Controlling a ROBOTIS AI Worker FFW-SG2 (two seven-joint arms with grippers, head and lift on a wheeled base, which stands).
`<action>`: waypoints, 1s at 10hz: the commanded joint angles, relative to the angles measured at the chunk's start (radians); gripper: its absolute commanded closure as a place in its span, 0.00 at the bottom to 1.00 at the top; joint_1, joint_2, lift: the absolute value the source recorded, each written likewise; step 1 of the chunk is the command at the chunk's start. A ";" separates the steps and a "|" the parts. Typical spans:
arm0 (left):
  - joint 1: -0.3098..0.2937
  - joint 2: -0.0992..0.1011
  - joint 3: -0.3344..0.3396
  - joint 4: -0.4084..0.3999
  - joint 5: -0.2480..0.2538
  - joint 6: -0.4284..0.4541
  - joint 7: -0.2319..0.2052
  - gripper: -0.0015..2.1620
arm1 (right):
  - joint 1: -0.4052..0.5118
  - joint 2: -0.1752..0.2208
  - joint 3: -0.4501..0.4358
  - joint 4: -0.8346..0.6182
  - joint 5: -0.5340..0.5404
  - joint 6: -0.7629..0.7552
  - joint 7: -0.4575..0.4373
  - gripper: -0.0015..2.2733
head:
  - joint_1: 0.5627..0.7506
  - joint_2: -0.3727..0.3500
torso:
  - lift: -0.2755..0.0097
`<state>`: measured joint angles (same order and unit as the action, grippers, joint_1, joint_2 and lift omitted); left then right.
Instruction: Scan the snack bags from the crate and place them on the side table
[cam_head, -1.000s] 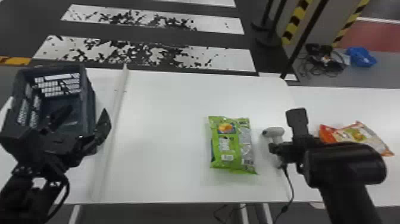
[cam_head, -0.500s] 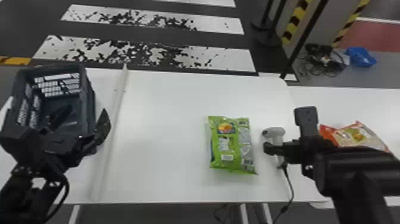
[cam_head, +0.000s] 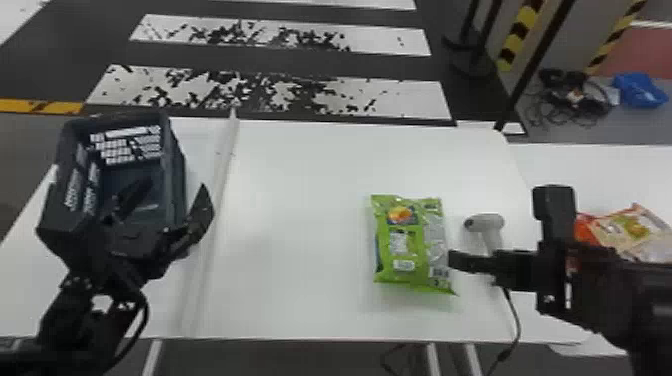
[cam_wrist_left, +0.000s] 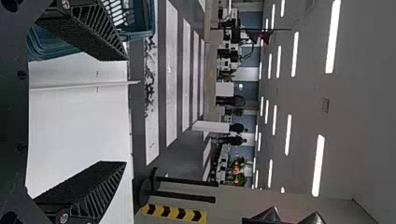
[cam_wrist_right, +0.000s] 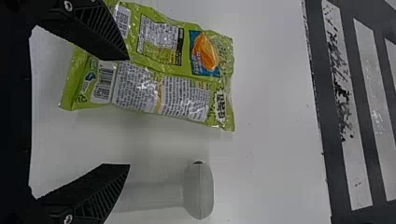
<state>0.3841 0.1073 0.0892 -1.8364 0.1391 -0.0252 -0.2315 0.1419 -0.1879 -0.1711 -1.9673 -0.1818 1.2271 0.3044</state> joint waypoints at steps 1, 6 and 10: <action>0.001 0.000 0.000 0.000 -0.001 0.000 0.000 0.04 | -0.002 0.002 0.005 0.018 -0.015 0.006 0.015 0.03 | 0.70 0.46 | 0.79; 0.001 0.000 -0.002 0.003 -0.001 0.000 0.000 0.04 | -0.079 0.001 0.064 0.222 -0.021 -0.028 0.094 0.04 | 0.70 0.52 | 0.79; -0.001 0.002 -0.002 0.013 0.001 0.000 0.000 0.04 | -0.110 -0.002 0.065 0.304 -0.005 -0.040 0.154 1.00 | 0.70 0.55 | 0.79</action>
<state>0.3837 0.1089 0.0875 -1.8257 0.1381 -0.0252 -0.2316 0.0339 -0.1898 -0.1035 -1.6706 -0.1874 1.1792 0.4593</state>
